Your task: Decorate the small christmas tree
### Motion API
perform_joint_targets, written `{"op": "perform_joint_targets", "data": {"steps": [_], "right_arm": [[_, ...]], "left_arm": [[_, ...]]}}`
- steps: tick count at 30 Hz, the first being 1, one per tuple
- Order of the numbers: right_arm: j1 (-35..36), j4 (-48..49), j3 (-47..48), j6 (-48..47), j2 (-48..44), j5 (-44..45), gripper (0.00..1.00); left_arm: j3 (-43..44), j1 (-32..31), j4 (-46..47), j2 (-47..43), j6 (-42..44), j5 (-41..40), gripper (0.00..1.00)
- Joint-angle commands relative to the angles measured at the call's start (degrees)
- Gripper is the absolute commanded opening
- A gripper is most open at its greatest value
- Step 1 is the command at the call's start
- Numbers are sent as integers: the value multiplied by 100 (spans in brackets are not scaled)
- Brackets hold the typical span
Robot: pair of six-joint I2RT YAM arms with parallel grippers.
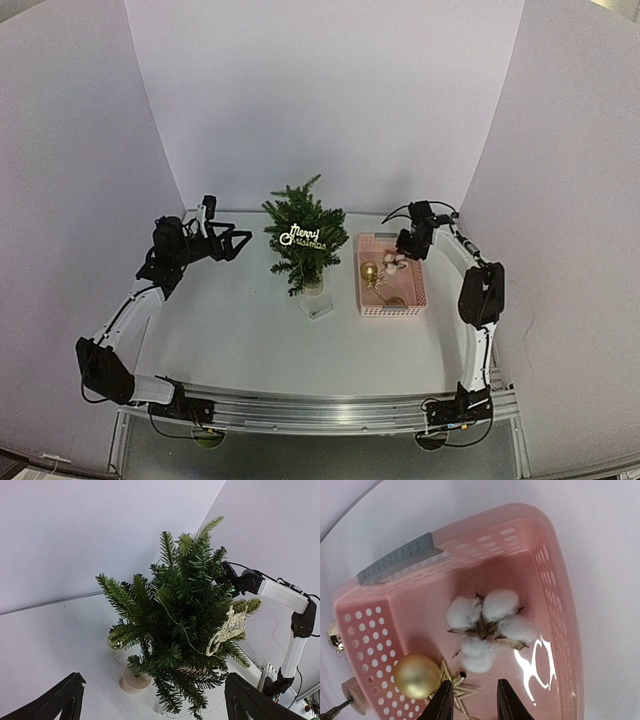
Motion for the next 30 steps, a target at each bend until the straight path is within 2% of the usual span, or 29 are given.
{"op": "perform_joint_targets", "data": {"steps": [1,7,13,19,22,27,30], "right_arm": [[-79,-626,901,-747,690,277,32],[-86,-741,1442,-1138,1366,288,39],[-97,-758,1551,-1305,1716,324,48],[-94,-753,1402,-1346,1869,323,48],[-94,-752,1354,-1329,1908,213,40],[-92,-748,1205,-1279,1735,164,19],[-86,-747,1107,-1323,1482,164,12]], "left_arm": [[-57,135,184,-127,66,-268,99],[-51,189,279,81,-24,-238,99],[-24,237,372,242,-103,-164,99],[-52,277,467,337,-246,-23,99],[-71,277,557,354,-310,14,99],[-77,277,588,362,-332,58,99],[-100,278,617,352,-345,83,99]]}}
